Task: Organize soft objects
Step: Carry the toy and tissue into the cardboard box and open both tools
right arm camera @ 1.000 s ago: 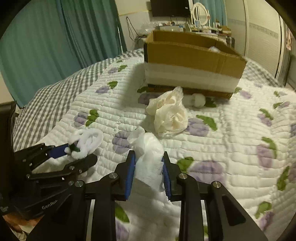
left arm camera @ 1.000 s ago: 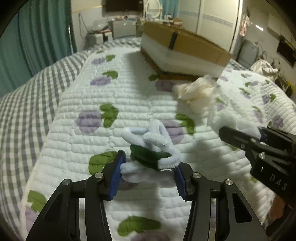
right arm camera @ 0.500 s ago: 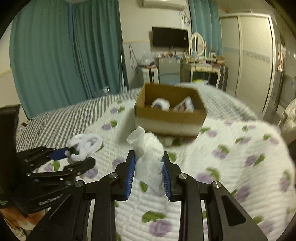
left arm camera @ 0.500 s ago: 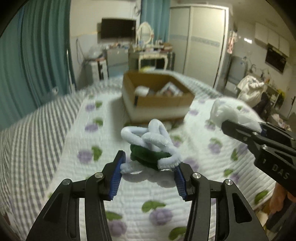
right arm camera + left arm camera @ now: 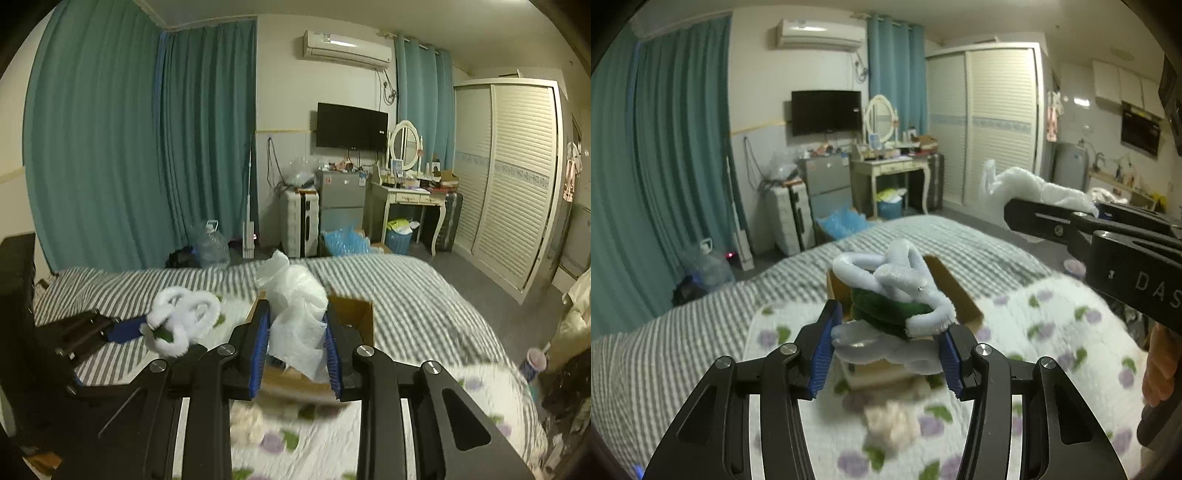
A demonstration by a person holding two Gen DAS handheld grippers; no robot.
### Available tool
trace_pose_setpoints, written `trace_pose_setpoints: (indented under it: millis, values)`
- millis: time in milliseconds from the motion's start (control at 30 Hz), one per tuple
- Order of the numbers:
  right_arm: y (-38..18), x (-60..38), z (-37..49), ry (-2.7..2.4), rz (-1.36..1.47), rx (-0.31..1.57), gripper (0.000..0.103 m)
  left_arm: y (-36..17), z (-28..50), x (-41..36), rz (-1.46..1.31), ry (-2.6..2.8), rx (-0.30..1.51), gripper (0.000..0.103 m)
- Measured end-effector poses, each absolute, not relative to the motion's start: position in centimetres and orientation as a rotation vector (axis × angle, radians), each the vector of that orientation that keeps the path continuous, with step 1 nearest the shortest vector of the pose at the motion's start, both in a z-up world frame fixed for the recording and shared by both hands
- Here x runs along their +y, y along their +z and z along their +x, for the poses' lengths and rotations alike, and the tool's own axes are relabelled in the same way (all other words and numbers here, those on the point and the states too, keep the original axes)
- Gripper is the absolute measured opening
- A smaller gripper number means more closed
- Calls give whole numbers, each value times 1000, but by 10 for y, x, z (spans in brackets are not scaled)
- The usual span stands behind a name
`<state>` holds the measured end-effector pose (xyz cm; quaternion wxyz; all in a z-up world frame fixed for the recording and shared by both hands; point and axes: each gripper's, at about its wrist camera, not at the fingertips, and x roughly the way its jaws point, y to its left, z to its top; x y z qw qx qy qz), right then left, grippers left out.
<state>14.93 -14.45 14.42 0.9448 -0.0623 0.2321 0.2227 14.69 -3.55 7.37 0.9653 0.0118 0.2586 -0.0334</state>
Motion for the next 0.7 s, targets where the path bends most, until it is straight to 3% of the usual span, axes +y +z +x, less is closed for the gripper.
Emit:
trace_pose_setpoints:
  millis: [300, 700]
  values:
    - [116, -142, 271, 434, -79, 512, 27, 40, 244, -33, 26, -18, 566, 49]
    - [4, -130, 368, 454, -58, 668, 27, -24, 324, -31, 55, 16, 664, 49]
